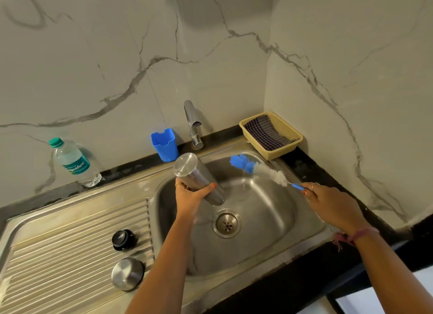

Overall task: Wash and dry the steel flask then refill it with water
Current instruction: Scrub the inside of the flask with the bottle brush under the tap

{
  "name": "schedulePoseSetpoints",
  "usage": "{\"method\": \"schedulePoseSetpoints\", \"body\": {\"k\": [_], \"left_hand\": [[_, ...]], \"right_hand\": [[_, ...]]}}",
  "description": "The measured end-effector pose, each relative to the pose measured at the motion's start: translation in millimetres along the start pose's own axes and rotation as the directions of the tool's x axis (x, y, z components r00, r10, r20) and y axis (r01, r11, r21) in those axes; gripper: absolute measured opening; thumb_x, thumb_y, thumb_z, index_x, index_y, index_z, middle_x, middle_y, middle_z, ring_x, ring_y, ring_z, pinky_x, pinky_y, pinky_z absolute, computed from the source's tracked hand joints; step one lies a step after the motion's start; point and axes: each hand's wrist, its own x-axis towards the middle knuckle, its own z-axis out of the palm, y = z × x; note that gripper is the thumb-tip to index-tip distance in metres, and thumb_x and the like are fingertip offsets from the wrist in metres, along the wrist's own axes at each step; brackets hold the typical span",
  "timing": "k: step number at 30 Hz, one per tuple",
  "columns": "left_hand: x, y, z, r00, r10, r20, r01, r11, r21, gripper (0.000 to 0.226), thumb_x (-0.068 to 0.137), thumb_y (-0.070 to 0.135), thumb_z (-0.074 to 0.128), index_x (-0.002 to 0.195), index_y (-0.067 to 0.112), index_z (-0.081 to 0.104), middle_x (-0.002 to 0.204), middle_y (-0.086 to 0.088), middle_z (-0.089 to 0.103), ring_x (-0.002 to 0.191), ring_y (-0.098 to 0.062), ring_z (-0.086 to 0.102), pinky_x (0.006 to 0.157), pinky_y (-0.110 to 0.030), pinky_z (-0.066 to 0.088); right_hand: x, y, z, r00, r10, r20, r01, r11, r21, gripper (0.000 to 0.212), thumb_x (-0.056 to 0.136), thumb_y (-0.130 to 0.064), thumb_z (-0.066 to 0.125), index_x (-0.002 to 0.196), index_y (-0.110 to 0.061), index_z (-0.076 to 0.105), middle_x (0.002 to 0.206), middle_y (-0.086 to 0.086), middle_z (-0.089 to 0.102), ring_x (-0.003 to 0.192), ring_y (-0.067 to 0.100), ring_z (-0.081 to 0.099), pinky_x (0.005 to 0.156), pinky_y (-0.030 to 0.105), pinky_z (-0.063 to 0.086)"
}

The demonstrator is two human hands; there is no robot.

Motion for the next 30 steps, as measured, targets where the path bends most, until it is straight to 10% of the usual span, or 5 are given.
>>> {"method": "schedulePoseSetpoints", "body": {"k": [9, 17, 30], "left_hand": [[-4, 3, -5, 0.997, 0.064, 0.051, -0.072, 0.981, 0.179, 0.091, 0.059, 0.006, 0.093, 0.134, 0.019, 0.041, 0.121, 0.001, 0.059, 0.109, -0.016, 0.061, 0.079, -0.023, 0.052], [3, 1, -5, 0.992, 0.061, 0.108, -0.097, 0.924, 0.369, 0.100, 0.060, 0.011, 0.093, 0.140, 0.022, 0.035, 0.130, 0.002, 0.053, 0.118, -0.019, 0.053, 0.102, -0.045, 0.049], [28, -3, -8, 0.993, 0.064, 0.099, -0.101, 0.896, 0.432, 0.097, 0.055, 0.017, 0.097, 0.133, 0.022, 0.040, 0.124, 0.003, 0.055, 0.113, -0.017, 0.054, 0.095, -0.035, 0.048]], "right_hand": [[3, -1, 6, 0.993, 0.078, 0.085, -0.087, 0.991, 0.100, 0.030, 0.103, -0.030, 0.033, 0.128, -0.023, 0.048, 0.079, -0.003, 0.065, 0.066, 0.015, 0.062, 0.056, 0.025, 0.047], [2, -7, 15, 0.961, 0.080, 0.266, -0.148, 0.957, 0.248, 0.021, 0.103, -0.021, 0.033, 0.114, -0.012, 0.047, 0.083, 0.003, 0.060, 0.064, 0.010, 0.052, 0.061, 0.023, 0.042], [11, -22, 37, 0.984, 0.111, 0.142, -0.154, 0.928, 0.340, 0.040, 0.099, -0.045, 0.039, 0.131, -0.022, 0.049, 0.086, -0.006, 0.058, 0.076, 0.009, 0.055, 0.058, 0.018, 0.039]]}}
